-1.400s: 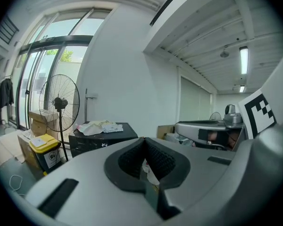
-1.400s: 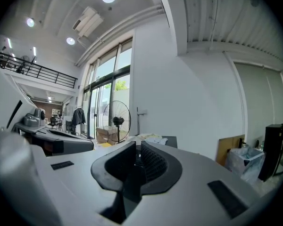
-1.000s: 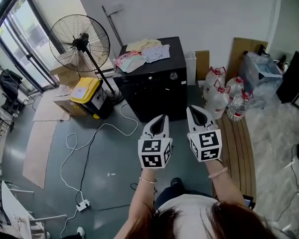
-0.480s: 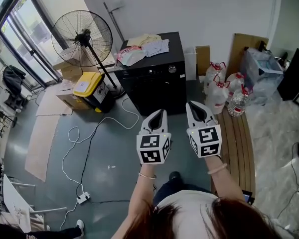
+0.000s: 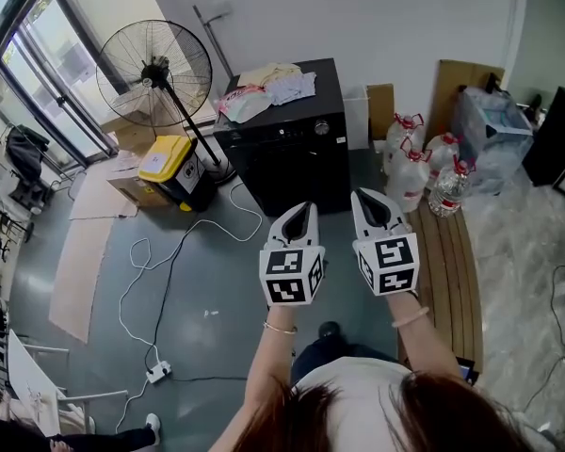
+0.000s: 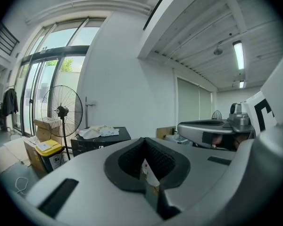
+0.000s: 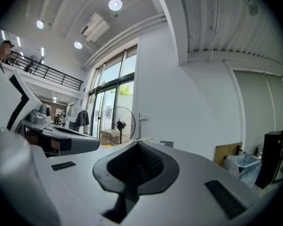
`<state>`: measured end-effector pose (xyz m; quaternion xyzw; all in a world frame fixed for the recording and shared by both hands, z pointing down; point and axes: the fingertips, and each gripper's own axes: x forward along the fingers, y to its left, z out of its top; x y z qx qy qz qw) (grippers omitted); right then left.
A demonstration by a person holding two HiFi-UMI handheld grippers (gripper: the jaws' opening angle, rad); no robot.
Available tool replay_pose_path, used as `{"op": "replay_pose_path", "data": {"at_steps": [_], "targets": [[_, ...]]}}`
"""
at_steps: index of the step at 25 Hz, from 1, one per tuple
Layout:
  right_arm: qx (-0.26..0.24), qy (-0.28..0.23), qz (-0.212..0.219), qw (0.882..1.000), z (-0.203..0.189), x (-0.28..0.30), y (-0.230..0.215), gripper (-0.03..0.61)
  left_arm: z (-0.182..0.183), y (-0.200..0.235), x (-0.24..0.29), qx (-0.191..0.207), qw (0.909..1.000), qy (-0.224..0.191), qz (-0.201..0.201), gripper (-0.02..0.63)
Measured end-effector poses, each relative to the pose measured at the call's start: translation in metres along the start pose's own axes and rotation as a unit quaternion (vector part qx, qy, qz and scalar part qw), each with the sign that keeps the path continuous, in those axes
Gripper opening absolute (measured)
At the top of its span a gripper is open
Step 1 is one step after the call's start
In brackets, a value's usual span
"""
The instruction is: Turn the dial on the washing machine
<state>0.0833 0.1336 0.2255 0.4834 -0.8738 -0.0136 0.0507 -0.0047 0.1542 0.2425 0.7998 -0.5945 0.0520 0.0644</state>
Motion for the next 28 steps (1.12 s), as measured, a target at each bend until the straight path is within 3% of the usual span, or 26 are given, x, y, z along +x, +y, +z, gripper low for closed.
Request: {"op": "replay_pose_path", "data": {"at_steps": [28], "targets": [[0.000, 0.000, 0.002, 1.000, -0.003, -0.006, 0.000, 0.026, -0.005, -0.010, -0.006, 0.001, 1.0000, 0.006, -0.006, 0.015]]}}
